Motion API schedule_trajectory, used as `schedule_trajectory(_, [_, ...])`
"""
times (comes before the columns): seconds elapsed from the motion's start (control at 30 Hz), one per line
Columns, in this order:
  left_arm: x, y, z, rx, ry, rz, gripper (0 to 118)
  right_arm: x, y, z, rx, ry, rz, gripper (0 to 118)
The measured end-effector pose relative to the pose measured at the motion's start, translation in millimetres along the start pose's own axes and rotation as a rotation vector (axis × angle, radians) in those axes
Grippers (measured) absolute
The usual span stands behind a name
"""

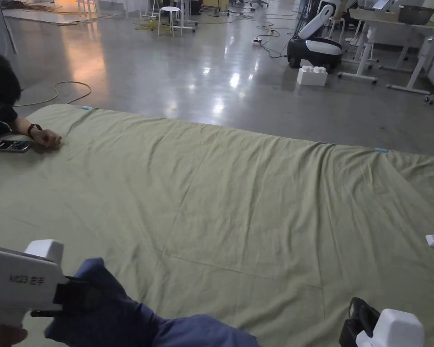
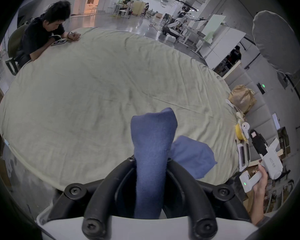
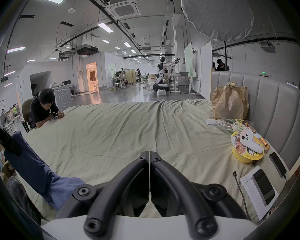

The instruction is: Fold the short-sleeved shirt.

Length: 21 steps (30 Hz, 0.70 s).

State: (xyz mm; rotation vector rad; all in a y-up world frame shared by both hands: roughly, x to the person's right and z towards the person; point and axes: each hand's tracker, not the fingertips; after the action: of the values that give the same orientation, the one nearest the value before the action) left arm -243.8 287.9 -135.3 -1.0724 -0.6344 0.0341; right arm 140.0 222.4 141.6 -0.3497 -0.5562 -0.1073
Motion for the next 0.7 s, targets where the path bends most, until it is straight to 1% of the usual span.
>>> schedule_trajectory(0.07, [16.6, -2.8, -1.2, -0.008, -0.038, -0.033, 17, -0.4, -0.8, -0.1, -0.002, 0.001, -0.002, 1])
schedule_trajectory(0.3, [61.5, -5.4, -16.5, -0.045, -0.098, -0.03, 18, 1.5, -4.1, 1.5, -0.007, -0.004, -0.01, 1])
schedule_trajectory(0.6, [128.4, -28.3, -67.3, -0.134, -0.198, -0.064, 18, 11.3, -9.2, 5.9, -0.017, -0.026, -0.025, 1])
schedule_trajectory(0.7, [149.0, -39.2, -92.8, -0.153, -0.19, -0.078, 18, 14.9, -11.2, 7.0, -0.021, -0.032, -0.031, 1])
